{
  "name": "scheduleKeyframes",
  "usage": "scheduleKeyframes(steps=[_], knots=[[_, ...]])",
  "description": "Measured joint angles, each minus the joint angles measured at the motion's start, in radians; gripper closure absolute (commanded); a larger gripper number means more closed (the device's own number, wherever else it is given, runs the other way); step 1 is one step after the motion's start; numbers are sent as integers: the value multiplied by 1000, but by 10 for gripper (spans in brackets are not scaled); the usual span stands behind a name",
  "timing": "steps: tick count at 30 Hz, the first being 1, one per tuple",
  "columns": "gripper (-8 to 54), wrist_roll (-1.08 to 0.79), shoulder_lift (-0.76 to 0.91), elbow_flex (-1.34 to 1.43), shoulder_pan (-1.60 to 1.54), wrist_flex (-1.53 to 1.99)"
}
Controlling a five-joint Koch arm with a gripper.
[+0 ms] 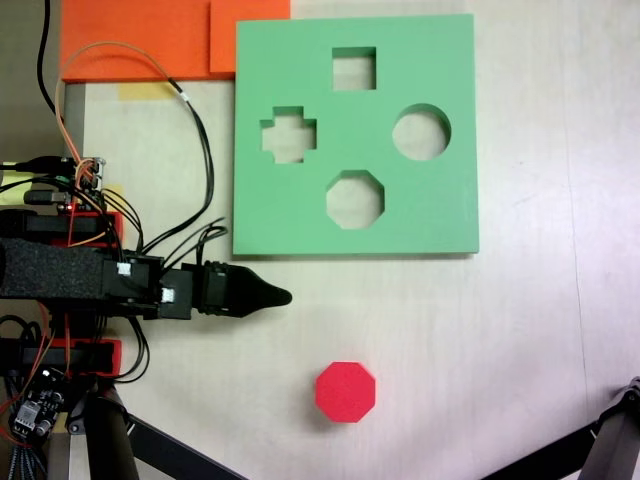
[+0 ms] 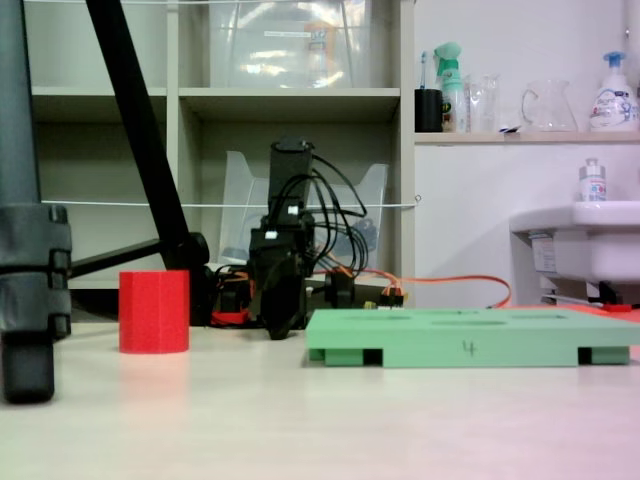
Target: Put the octagonal pillar block into the corresponding hole
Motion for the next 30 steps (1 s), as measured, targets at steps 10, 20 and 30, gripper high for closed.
scheduleKeyframes(steps=[10, 20, 30], knots=[[108, 0, 0, 0, 0, 0], [142, 850, 0, -63, 95, -26], [175, 1355, -3, -864, 140, 908]])
